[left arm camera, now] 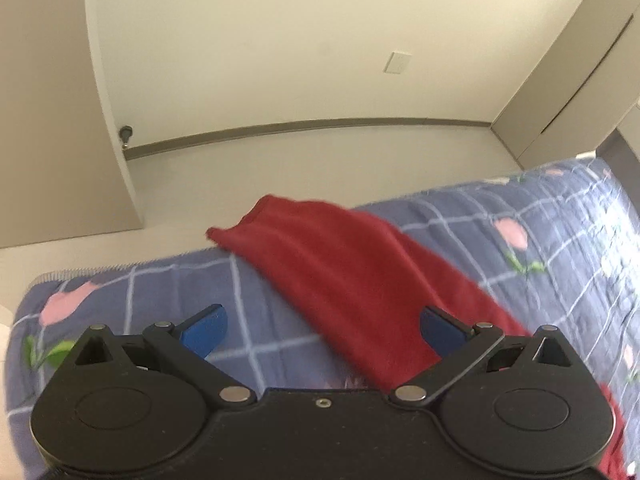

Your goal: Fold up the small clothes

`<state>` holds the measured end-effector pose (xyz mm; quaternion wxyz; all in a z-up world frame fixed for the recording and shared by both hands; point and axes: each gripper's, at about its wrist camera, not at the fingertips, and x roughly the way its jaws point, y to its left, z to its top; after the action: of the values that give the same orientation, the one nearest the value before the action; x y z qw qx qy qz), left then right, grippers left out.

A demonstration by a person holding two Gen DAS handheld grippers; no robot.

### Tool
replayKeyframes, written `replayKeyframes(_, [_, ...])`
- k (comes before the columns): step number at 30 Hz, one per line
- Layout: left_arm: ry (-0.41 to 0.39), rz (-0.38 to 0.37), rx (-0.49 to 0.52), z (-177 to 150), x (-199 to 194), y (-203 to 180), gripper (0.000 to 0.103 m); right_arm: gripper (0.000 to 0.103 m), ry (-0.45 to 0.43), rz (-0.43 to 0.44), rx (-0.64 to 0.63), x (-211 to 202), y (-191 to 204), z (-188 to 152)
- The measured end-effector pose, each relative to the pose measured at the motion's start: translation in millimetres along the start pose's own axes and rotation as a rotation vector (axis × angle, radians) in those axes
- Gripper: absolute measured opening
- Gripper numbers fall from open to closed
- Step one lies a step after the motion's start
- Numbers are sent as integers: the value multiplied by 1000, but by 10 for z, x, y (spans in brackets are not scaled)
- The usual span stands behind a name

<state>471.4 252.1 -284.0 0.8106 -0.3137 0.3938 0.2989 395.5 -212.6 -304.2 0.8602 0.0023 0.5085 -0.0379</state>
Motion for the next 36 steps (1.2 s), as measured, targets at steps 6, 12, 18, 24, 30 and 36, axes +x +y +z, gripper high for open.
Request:
replayKeyframes(6, [-2, -9, -45, 61, 183, 17, 102, 103, -37, -6, 10, 1, 25, -159])
replayKeyframes(12, [-9, 4, -204, 95, 247, 209, 93, 103, -107, -18, 2, -12, 24, -264])
replayKeyframes(18, [-39, 49, -271, 109, 239, 270, 47, 103, -113, -12, 6, -10, 10, -254])
replayKeyframes(24, [-31, 23, -236, 105, 285, 199, 23, 103, -121, -10, 7, -17, 1, -278])
replayKeyframes(30, [-79, 3, -208, 88, 187, 134, 4, 103, -110, 4, 5, -27, -19, -260])
replayKeyframes(36, [-173, -231, -83, 119, -196, -210, 3, 103, -122, 27, 62, -108, -132, -267])
